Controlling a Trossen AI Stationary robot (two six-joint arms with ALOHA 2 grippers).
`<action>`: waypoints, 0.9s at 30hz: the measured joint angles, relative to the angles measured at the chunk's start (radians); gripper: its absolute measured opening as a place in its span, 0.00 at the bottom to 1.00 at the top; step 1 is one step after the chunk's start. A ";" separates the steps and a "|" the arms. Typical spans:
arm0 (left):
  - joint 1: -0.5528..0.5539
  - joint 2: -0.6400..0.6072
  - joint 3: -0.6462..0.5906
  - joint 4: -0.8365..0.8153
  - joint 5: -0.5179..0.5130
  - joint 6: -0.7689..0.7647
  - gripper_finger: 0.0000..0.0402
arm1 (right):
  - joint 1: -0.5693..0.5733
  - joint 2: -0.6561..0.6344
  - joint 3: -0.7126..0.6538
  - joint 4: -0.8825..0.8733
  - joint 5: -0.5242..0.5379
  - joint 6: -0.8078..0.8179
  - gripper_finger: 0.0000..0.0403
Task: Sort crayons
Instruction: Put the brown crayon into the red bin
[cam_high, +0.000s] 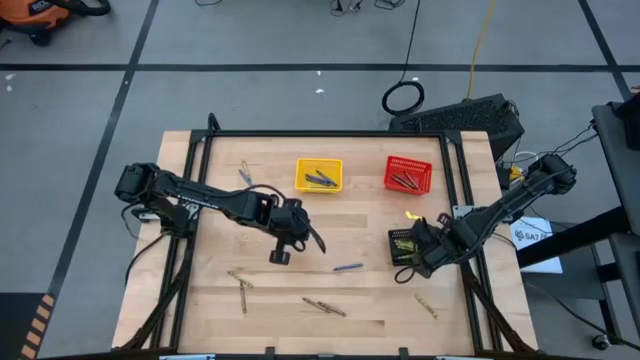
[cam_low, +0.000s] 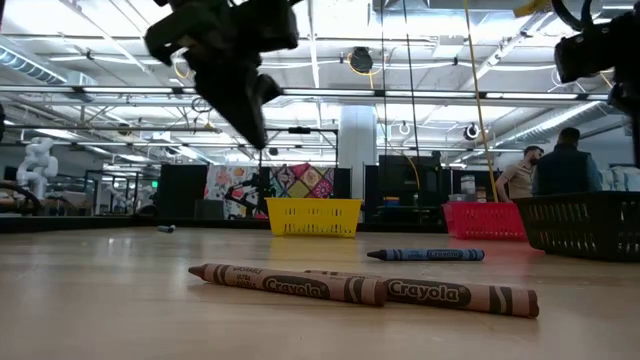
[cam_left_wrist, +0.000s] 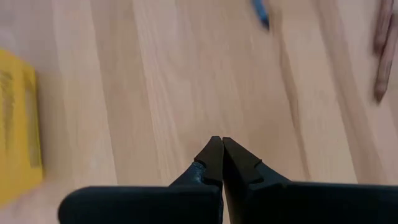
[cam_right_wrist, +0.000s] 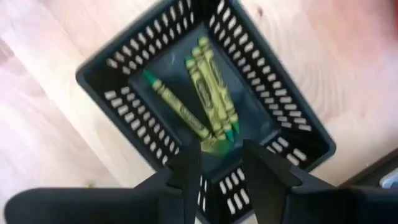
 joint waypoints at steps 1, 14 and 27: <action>0.000 0.000 0.000 -0.021 0.000 -0.005 0.00 | 0.000 0.000 0.000 0.004 0.018 0.000 0.26; 0.000 0.000 0.000 -0.111 -0.001 -0.052 0.00 | -0.001 0.000 0.000 0.046 0.077 0.025 0.26; -0.063 0.000 0.000 -0.338 0.180 -0.104 0.00 | -0.001 0.000 0.000 0.123 0.126 -0.010 0.26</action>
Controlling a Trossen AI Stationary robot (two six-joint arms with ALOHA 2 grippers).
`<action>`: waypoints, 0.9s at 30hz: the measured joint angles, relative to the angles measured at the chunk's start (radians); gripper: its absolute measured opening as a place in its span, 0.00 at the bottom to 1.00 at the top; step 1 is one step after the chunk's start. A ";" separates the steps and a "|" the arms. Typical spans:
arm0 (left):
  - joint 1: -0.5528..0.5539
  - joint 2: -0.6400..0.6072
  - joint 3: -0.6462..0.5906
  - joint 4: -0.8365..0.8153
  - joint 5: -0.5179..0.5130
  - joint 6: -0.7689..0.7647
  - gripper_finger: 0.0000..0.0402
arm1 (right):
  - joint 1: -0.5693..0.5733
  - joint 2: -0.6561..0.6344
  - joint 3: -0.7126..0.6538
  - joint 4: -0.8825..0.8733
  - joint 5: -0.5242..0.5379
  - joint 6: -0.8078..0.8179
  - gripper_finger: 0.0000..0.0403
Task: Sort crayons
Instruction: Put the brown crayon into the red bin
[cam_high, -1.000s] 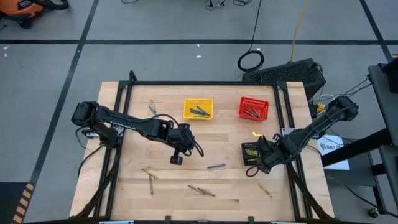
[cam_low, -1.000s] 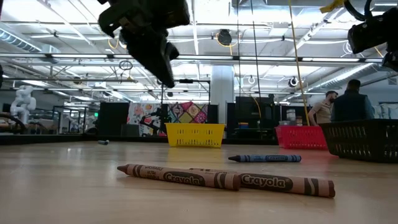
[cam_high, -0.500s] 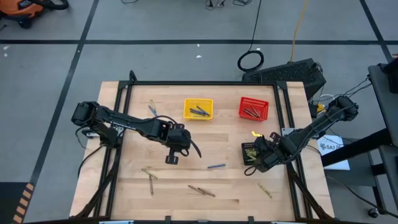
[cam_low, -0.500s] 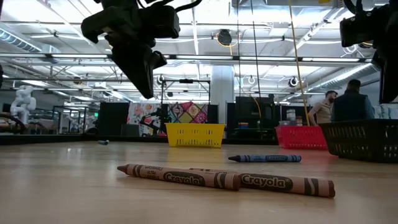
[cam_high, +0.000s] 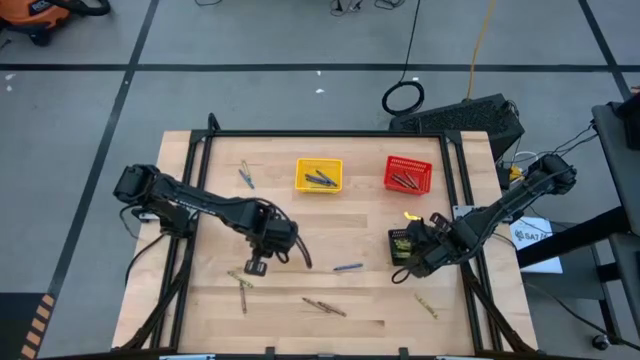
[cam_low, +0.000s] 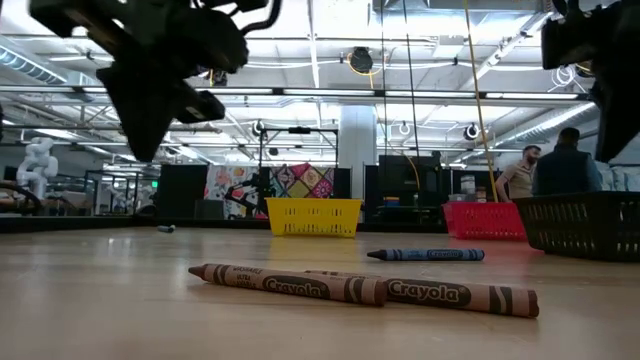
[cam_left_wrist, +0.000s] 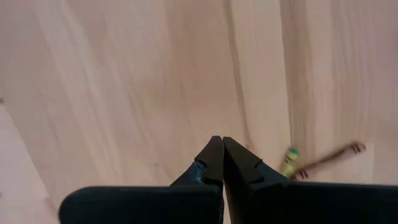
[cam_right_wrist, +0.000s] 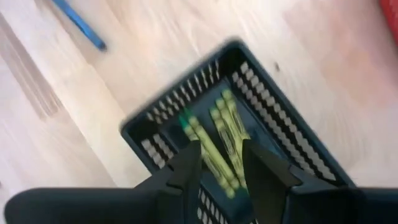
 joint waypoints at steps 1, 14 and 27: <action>-0.011 0.000 0.000 -0.010 0.000 0.000 0.00 | 0.000 0.000 0.000 0.016 0.018 -0.001 0.26; -0.086 0.000 0.000 -0.027 0.004 -0.027 0.00 | 0.000 0.000 0.000 0.252 0.116 -0.156 0.26; -0.116 0.000 0.000 0.134 0.062 -0.027 0.00 | -0.032 0.000 0.000 0.303 0.170 -0.199 0.26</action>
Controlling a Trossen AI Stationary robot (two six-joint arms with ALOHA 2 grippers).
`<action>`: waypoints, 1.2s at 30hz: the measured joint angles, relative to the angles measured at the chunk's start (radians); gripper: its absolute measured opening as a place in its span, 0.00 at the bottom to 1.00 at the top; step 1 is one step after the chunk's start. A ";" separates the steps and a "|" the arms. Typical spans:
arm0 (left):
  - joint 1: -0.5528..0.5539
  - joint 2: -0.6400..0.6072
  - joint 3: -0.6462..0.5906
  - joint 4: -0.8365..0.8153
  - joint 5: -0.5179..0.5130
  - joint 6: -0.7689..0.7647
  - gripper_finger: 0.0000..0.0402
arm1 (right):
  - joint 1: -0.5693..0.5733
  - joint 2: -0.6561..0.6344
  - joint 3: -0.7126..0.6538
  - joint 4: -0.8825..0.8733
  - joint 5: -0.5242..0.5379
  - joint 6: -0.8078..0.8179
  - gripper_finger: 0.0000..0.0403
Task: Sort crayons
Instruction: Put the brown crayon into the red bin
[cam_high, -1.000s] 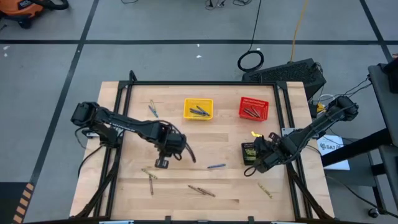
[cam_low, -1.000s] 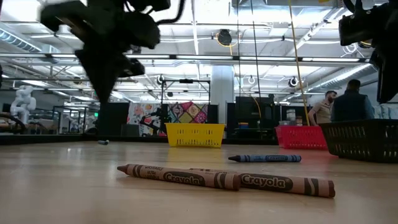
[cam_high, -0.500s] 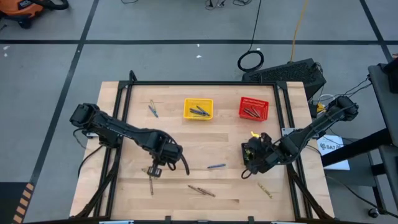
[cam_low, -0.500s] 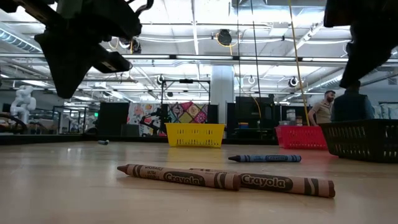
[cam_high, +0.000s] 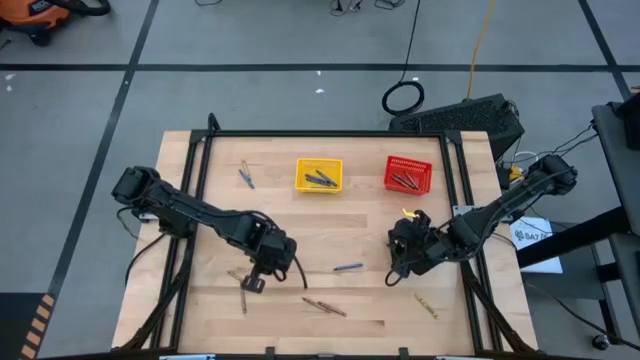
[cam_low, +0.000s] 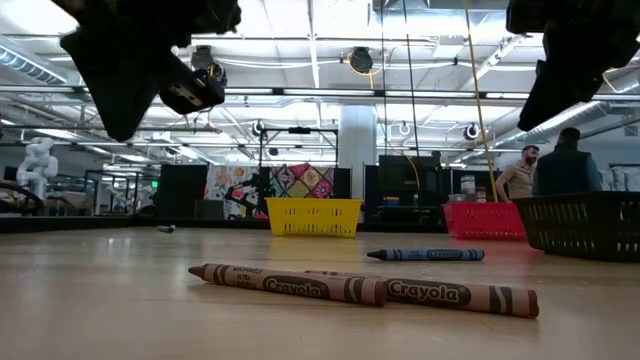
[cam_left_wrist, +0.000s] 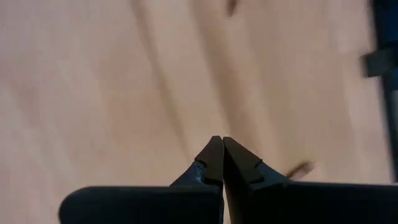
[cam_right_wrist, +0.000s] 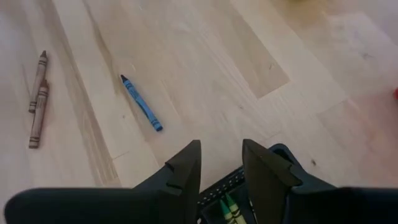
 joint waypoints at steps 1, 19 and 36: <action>-0.004 0.000 0.000 0.012 0.013 0.000 0.00 | 0.000 0.000 0.000 0.000 0.005 0.000 0.26; -0.015 0.000 0.000 0.196 -0.020 -0.024 0.28 | 0.000 0.000 0.000 0.003 0.045 0.006 0.26; -0.042 0.083 0.000 0.403 -0.138 -0.017 0.29 | -0.058 0.000 0.000 0.209 0.044 -0.168 0.26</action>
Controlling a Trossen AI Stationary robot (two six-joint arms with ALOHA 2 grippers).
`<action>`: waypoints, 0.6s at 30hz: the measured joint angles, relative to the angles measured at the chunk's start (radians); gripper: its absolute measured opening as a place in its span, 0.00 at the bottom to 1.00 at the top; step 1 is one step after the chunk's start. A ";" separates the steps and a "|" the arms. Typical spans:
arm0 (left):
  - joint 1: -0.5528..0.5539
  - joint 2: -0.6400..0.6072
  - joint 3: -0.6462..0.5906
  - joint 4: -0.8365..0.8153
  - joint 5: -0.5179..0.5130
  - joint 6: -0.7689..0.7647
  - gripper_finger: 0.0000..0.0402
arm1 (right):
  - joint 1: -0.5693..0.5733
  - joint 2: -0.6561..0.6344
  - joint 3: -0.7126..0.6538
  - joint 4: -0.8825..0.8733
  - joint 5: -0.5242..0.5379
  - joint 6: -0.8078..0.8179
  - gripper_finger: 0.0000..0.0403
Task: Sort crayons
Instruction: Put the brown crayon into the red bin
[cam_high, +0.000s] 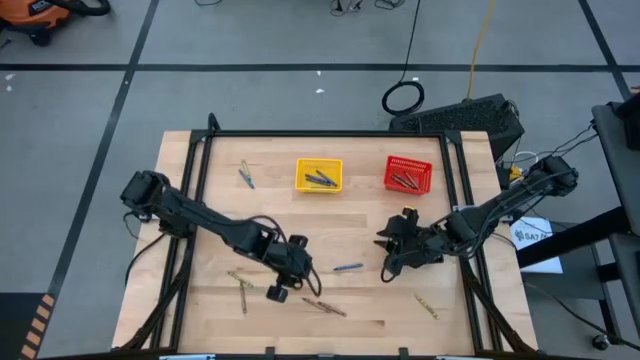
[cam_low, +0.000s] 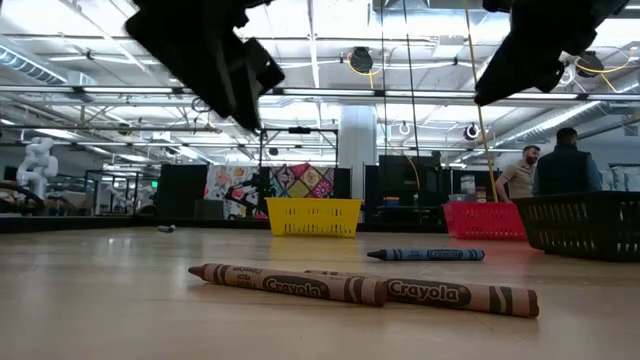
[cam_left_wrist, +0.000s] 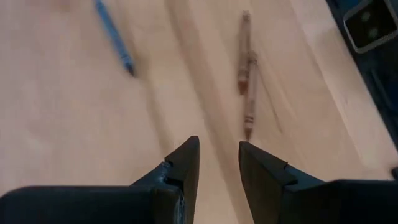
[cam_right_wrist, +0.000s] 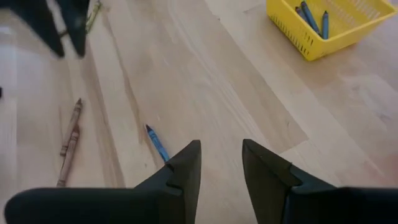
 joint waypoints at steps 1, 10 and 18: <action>-0.009 0.014 0.000 0.008 0.002 -0.002 0.29 | -0.004 0.000 0.000 0.000 0.000 0.005 0.26; -0.106 0.100 0.013 0.191 -0.002 -0.015 0.29 | -0.012 0.000 0.000 -0.004 -0.056 0.019 0.26; -0.119 0.191 0.081 0.170 -0.026 -0.060 0.29 | -0.012 0.000 0.000 -0.007 -0.081 -0.007 0.26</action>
